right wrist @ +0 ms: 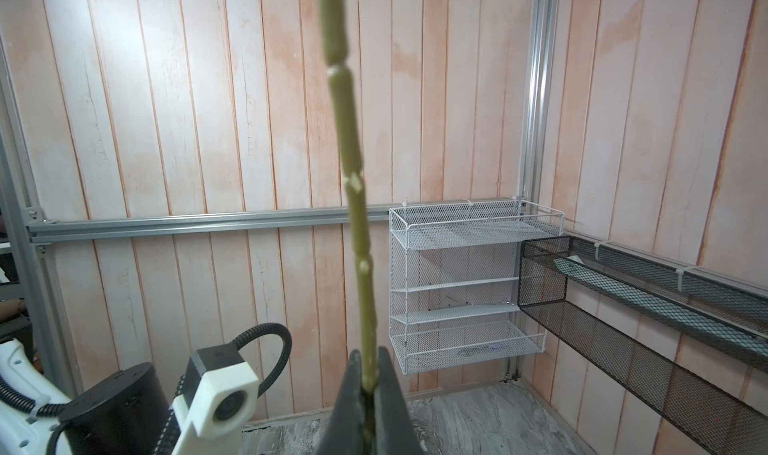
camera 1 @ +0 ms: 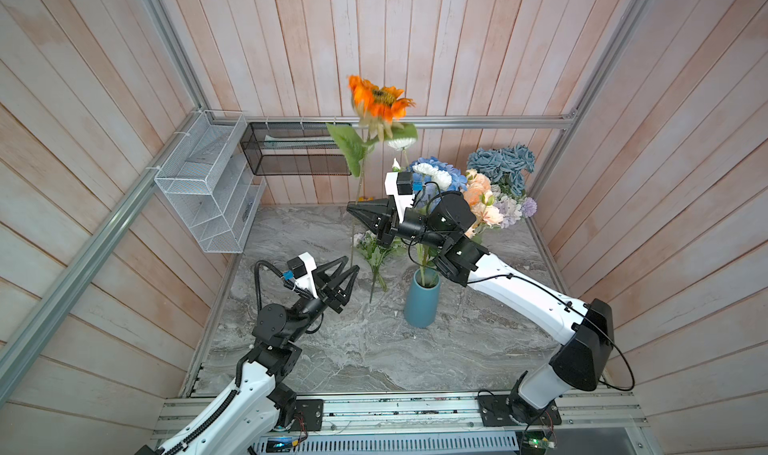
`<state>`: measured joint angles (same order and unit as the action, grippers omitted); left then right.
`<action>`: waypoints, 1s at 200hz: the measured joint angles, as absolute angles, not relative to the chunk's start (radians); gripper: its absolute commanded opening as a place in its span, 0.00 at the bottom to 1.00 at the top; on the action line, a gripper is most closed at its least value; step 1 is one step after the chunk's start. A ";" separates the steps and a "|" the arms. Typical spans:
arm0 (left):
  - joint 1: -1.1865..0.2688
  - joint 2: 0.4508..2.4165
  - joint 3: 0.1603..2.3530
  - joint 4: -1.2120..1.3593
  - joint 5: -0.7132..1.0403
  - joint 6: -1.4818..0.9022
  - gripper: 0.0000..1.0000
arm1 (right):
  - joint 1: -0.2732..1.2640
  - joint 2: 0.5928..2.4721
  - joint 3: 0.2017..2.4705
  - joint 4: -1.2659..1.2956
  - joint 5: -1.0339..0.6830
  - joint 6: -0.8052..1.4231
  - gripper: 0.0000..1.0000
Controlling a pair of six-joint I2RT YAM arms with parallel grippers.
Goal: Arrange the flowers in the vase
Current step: 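Grasp the sunflower stem with right gripper while left gripper releases and withdraws, then lower the sunflower into the teal vase with right gripper while left gripper steadies stems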
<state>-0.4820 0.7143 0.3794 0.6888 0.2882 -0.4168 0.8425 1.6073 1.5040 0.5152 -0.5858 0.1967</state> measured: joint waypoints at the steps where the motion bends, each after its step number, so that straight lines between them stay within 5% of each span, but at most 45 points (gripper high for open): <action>1: -0.482 0.713 0.379 0.688 0.286 -0.417 1.00 | 0.842 1.607 1.504 0.516 -0.585 0.196 0.00; 82: -0.469 0.667 0.379 0.662 0.226 -0.466 1.00 | 0.841 1.382 1.260 0.463 -0.549 0.152 0.00; 154: -0.467 0.873 0.395 0.602 0.291 -0.463 1.00 | 0.841 1.053 0.977 0.318 -0.487 0.162 0.00; 200: -0.607 0.951 0.402 0.568 0.282 -0.395 1.00 | 0.826 0.871 0.883 0.190 -0.363 0.164 0.00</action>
<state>-0.6071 0.9512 0.4023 0.5678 0.2821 -0.3946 0.8257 0.8715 0.8833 0.1898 -0.3630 0.1642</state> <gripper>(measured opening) 0.999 0.051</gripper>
